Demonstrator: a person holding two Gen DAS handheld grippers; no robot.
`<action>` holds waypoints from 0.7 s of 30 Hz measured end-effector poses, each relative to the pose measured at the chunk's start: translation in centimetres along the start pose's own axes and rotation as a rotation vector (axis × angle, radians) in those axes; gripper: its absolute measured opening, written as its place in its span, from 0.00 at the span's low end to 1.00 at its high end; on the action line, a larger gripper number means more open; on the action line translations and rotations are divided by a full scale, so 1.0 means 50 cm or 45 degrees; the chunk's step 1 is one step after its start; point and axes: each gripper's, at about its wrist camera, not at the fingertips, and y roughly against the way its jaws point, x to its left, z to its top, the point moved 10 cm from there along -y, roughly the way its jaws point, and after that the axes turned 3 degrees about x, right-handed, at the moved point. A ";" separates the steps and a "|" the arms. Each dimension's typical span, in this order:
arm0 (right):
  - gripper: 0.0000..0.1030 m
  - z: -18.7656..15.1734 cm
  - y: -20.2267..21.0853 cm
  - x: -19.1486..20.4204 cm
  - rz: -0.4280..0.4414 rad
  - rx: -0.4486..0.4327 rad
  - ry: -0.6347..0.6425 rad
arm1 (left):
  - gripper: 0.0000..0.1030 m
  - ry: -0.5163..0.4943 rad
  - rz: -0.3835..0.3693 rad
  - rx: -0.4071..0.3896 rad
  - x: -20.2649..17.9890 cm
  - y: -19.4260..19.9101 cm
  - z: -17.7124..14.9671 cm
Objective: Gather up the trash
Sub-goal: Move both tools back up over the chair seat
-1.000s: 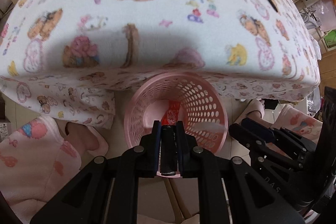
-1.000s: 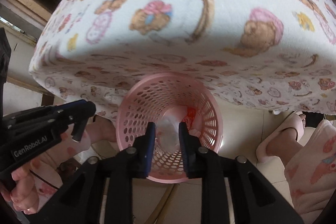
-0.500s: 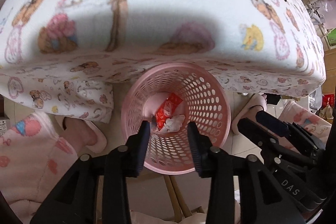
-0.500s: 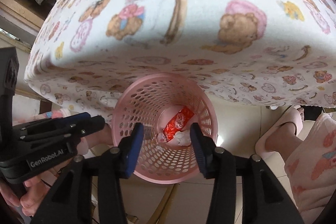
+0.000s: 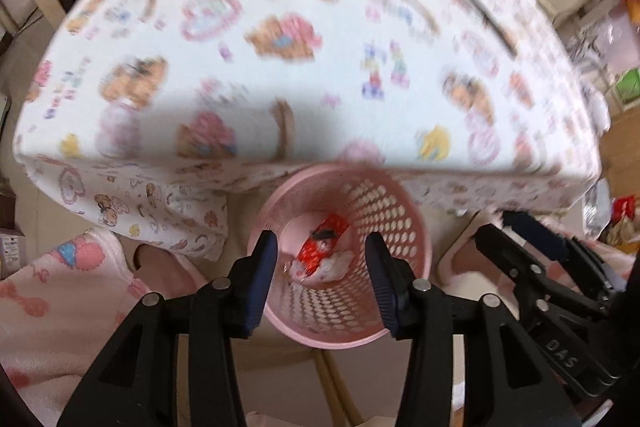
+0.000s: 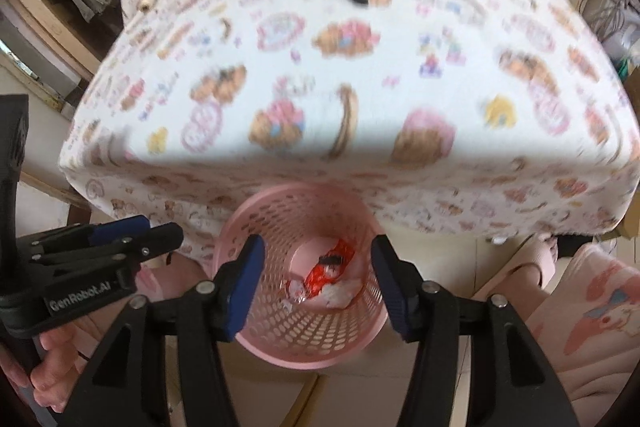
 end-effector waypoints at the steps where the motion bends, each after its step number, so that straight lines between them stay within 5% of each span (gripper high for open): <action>1: 0.51 0.005 0.007 0.001 -0.006 -0.020 0.009 | 0.43 0.021 -0.011 -0.024 0.005 0.014 0.003; 4: 0.51 0.019 0.031 0.005 -0.027 -0.086 0.039 | 0.43 0.055 -0.064 -0.084 0.014 0.056 0.013; 11: 0.52 0.049 0.106 0.041 -0.019 -0.282 0.144 | 0.44 0.052 -0.020 -0.295 0.037 0.135 0.047; 14: 0.53 0.059 0.133 0.047 -0.020 -0.353 0.162 | 0.48 0.010 0.047 -0.389 0.037 0.163 0.061; 21: 0.54 0.071 0.180 0.053 -0.051 -0.483 0.177 | 0.58 -0.012 0.020 -0.551 0.032 0.224 0.079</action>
